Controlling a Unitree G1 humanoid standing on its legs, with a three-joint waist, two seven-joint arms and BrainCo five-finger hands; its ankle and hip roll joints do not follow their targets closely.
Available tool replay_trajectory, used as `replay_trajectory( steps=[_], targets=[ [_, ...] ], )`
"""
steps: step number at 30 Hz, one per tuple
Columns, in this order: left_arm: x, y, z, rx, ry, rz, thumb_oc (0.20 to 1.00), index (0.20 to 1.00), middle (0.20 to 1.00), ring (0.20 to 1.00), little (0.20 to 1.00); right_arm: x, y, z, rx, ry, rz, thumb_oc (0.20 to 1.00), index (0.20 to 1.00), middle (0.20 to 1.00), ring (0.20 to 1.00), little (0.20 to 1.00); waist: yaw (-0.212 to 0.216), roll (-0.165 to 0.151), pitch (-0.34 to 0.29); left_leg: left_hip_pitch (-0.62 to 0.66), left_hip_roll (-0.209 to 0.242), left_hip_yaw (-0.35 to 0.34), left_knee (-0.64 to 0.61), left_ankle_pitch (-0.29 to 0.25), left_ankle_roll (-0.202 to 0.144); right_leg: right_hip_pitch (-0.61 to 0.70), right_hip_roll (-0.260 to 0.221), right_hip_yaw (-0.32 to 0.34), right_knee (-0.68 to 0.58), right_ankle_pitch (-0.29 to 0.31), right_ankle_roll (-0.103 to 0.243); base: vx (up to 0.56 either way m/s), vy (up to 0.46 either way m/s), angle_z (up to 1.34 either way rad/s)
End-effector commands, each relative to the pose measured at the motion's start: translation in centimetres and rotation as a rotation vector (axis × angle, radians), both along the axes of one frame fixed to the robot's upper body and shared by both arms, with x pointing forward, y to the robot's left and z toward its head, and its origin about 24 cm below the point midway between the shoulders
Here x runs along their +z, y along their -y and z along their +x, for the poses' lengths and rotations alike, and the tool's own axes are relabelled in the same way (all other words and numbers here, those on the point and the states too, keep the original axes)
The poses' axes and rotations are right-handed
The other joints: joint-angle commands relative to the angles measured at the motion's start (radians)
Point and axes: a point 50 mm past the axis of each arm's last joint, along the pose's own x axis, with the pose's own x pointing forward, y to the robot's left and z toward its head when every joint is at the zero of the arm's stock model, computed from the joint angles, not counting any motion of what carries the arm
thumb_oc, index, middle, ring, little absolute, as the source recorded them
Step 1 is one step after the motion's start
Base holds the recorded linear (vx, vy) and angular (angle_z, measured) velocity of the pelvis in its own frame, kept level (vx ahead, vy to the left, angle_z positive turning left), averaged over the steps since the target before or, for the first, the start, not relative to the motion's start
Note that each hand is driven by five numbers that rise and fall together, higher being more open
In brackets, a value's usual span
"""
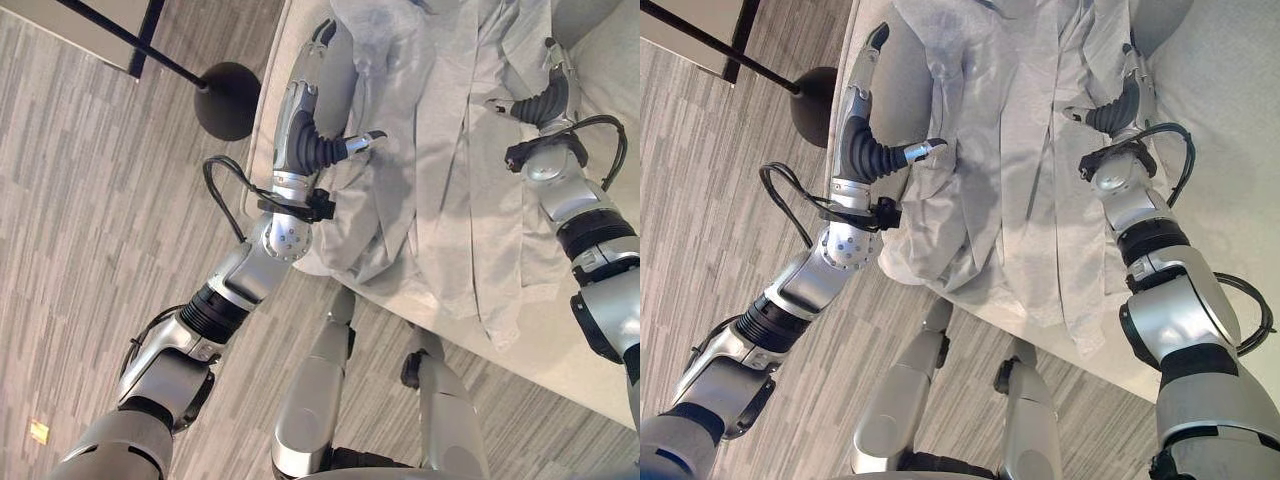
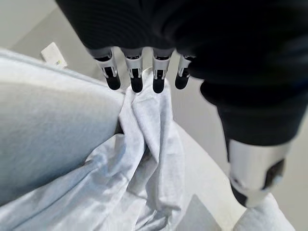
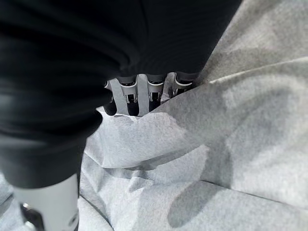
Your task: Hang the clothes on the sofa on the clothes rack.
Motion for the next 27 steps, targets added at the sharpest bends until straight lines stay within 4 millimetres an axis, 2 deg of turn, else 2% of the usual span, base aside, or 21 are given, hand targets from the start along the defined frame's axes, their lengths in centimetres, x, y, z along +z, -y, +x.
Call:
replay_trajectory(
  steps=[1,6,10,17,25,27],
  targets=[
    [1.5,0.9,-0.1,-0.051,0.053,-0.037,1.0,1.0,1.0,1.0,1.0,0.8,3.4,-0.8,-0.093,-0.022,0.014,1.0,1.0,1.0,1.0,1.0,0.008,0.024,0.009,0.018,-0.009,0.034,0.009,-0.106,-0.031,-0.02,-0.067,0.097,0.014,0.001,0.082,0.0,0.0,0.0],
    [-1.4,-0.1,0.9,0.012,-0.059,0.003,1.0,1.0,1.0,1.0,1.0,0.4,3.1,-0.8,-0.08,-0.028,0.014,1.0,1.0,1.0,1.0,1.0,0.01,0.029,0.009,0.003,-0.007,0.038,0.014,-0.109,-0.027,-0.039,-0.068,0.103,0.018,-0.002,0.078,0.0,0.0,0.0],
    [-2.7,-0.6,1.1,0.041,-0.106,0.03,1.0,1.0,1.0,1.0,1.0,0.1,3.2,-0.9,-0.087,-0.02,0.02,1.0,1.0,1.0,1.0,1.0,0.005,0.032,0.009,-0.002,-0.007,0.038,0.012,-0.109,-0.026,-0.049,-0.067,0.105,0.019,-0.002,0.076,0.0,0.0,0.0],
    [-5.0,-0.2,2.3,0.084,-0.196,0.116,1.0,1.0,1.0,1.0,1.0,0.0,2.8,-0.8,-0.076,-0.013,0.018,1.0,1.0,1.0,1.0,1.0,-0.013,0.023,0.009,-0.01,-0.004,0.042,0.01,-0.11,-0.025,-0.068,-0.062,0.114,0.019,0.003,0.075,0.0,0.0,0.0],
    [-5.5,1.0,4.3,0.146,-0.237,0.265,1.0,1.0,1.0,1.0,1.0,0.9,0.1,-0.1,0.008,0.021,0.042,1.0,1.0,1.0,1.0,1.0,-0.043,0.014,0.009,-0.02,0.001,0.047,0.007,-0.109,-0.023,-0.091,-0.059,0.125,0.021,0.009,0.074,0.0,0.006,-0.02],
    [-5.7,1.0,5.7,0.215,-0.262,0.325,1.0,1.0,1.0,1.0,1.0,1.3,-1.9,0.3,0.065,0.037,0.052,1.0,1.0,1.0,1.0,1.0,-0.063,0.002,0.009,-0.026,0.002,0.049,0.006,-0.11,-0.02,-0.1,-0.058,0.135,0.017,0.015,0.073,0.0,0.029,-0.14]
  ],
)
